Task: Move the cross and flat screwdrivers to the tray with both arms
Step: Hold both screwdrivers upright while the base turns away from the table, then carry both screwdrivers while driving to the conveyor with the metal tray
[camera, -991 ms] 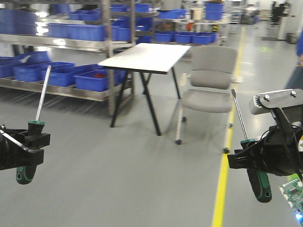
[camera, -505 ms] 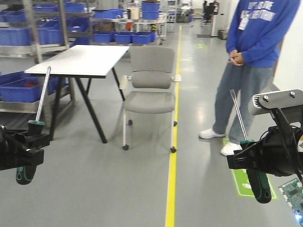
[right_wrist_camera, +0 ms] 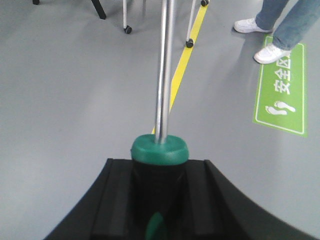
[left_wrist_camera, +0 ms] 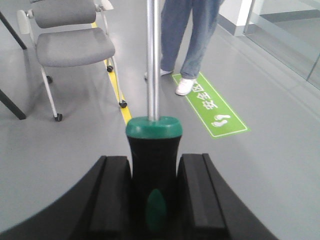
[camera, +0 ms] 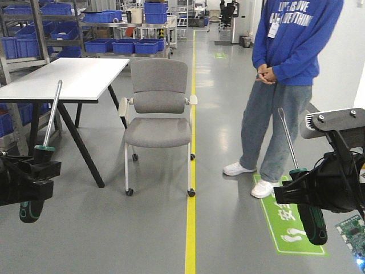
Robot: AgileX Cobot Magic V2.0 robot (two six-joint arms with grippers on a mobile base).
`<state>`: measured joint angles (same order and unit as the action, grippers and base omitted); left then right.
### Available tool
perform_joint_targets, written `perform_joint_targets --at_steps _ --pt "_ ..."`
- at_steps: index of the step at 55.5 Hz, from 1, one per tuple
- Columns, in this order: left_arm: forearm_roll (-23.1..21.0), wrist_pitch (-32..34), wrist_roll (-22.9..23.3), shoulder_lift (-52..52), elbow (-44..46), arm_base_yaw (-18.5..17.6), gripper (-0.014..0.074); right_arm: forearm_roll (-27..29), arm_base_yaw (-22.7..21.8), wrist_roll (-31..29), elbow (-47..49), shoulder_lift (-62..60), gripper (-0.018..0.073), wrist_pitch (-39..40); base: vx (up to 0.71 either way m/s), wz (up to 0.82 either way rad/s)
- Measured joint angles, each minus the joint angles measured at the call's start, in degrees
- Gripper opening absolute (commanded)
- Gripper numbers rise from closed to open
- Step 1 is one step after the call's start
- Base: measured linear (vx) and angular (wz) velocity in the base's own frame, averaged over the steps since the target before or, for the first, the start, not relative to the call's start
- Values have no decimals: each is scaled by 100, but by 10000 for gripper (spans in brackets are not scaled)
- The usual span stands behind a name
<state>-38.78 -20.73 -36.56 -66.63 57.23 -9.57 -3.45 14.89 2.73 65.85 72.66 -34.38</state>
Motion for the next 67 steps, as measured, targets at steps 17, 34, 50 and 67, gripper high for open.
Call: perform_joint_targets --at_steps 17,34,50,67 --pt "0 0 0 0 0 0 0 0 0 0 0 0 -8 0 42 25" --pt "0 0 0 0 0 0 0 0 0 0 0 0 -8 0 49 45" --pt "0 -4 0 0 0 0 0 -5 0 0 0 0 -8 0 53 55" --pt "0 -11 0 0 0 0 0 -6 0 0 0 0 -8 0 55 57"
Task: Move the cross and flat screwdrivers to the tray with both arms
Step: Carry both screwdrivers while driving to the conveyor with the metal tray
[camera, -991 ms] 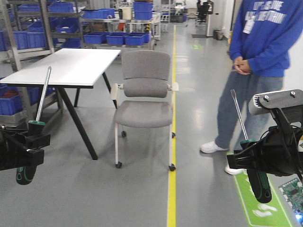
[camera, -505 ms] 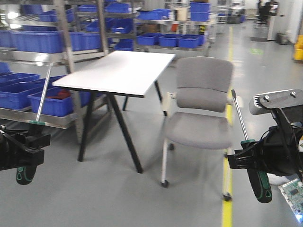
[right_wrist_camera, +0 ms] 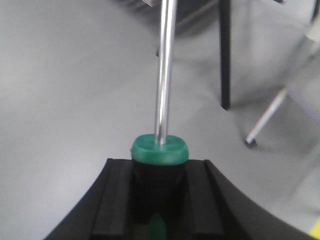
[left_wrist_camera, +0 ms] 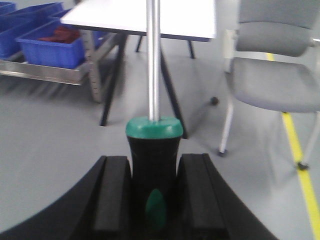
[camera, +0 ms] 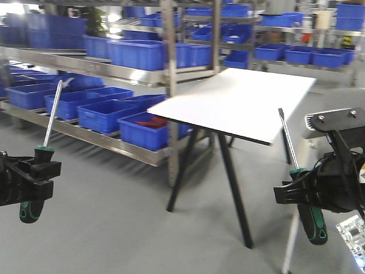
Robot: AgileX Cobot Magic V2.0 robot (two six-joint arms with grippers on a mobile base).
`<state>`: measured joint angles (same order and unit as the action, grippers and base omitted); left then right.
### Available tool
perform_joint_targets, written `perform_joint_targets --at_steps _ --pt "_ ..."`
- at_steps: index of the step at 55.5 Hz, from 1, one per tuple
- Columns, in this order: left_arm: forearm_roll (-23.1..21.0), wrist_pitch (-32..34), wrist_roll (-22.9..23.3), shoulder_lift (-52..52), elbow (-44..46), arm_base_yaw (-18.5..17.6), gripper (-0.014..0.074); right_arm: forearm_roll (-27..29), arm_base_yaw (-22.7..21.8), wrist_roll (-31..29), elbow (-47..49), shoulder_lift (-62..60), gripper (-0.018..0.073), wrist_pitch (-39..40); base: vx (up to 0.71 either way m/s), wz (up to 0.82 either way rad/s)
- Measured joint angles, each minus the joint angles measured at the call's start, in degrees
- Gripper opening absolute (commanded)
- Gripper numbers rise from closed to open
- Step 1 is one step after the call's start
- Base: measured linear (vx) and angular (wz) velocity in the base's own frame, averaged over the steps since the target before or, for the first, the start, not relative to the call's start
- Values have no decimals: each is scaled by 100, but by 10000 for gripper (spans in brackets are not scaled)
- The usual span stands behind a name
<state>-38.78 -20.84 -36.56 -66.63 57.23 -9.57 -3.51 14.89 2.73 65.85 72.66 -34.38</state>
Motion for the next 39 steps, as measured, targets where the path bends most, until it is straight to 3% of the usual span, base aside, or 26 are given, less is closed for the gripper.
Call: perform_joint_targets --at_steps 39 --pt "0 -6 0 0 0 0 0 -5 -5 0 0 0 -8 0 54 63"
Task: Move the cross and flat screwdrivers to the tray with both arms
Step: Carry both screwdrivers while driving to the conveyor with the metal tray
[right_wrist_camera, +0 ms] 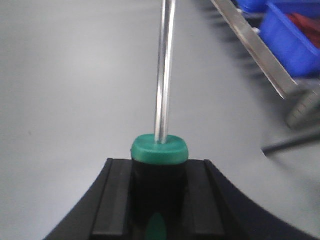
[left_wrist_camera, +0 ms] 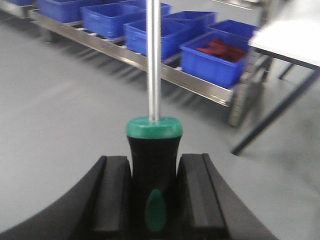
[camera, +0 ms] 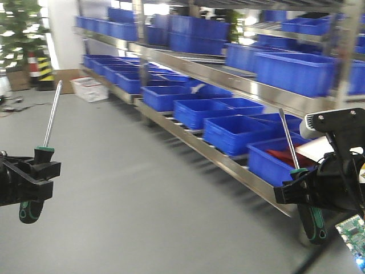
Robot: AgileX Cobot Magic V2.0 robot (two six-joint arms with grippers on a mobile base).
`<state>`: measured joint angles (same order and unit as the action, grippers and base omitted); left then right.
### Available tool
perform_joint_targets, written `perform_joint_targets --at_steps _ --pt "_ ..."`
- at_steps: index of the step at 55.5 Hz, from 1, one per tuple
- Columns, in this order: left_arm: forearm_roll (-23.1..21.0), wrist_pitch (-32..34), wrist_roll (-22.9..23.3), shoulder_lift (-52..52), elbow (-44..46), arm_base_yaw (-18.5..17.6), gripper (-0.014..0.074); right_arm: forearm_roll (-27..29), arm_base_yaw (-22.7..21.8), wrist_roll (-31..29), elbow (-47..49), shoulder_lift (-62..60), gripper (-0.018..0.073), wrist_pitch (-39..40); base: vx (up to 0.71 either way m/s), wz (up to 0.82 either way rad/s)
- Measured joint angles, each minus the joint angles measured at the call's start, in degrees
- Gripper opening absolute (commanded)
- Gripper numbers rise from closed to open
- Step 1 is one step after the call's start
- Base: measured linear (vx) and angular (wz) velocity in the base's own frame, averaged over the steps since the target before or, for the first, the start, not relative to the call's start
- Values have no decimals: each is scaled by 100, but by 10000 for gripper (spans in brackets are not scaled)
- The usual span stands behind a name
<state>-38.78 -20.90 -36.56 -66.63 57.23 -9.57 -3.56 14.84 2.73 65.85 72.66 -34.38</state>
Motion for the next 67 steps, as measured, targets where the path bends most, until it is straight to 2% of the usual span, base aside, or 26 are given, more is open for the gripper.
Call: perform_joint_targets --at_steps 33,67 --pt "0 -5 0 0 0 0 0 5 0 0 0 0 -8 0 56 58" --pt "0 -17 0 0 0 0 0 11 0 0 0 0 -8 0 58 28"
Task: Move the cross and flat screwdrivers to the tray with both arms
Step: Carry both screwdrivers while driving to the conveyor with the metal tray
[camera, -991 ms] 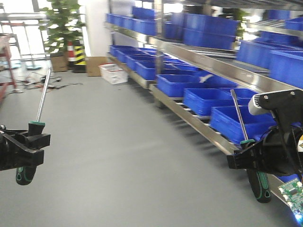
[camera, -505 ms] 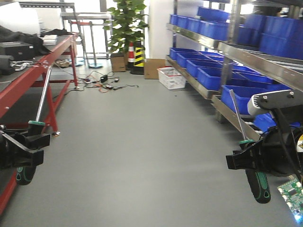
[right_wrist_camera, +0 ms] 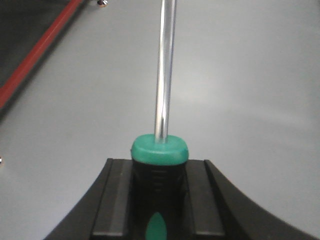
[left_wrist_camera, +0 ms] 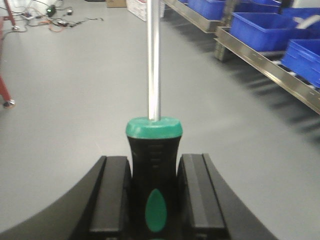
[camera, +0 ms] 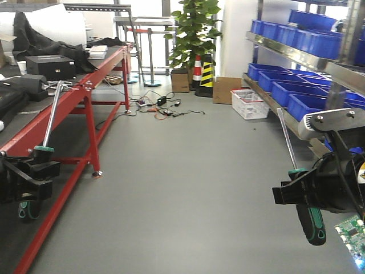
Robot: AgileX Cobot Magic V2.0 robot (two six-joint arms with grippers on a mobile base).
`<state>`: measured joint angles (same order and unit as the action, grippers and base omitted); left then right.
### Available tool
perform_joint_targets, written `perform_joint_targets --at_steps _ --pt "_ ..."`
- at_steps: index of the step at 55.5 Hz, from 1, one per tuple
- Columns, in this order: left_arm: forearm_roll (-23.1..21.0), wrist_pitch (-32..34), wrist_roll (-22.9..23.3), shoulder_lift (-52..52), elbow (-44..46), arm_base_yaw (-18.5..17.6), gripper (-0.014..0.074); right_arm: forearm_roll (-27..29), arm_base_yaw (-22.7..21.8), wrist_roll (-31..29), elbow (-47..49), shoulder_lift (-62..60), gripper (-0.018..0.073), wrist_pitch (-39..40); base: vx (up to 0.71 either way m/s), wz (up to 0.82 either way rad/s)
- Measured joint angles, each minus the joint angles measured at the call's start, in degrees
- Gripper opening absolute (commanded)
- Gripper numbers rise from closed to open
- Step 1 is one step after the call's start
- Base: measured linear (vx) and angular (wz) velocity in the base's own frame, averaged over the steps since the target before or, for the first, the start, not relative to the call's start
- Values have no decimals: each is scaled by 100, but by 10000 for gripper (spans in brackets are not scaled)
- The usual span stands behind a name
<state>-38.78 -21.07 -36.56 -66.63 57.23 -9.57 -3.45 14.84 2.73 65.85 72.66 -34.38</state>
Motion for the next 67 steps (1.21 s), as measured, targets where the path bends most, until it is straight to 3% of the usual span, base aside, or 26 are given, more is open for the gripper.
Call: perform_joint_targets --at_steps 35,67 --pt "0 0 0 0 0 0 0 0 5 0 0 0 -8 0 54 6" --pt "0 0 0 0 0 0 0 5 5 0 0 0 -8 0 47 -52"
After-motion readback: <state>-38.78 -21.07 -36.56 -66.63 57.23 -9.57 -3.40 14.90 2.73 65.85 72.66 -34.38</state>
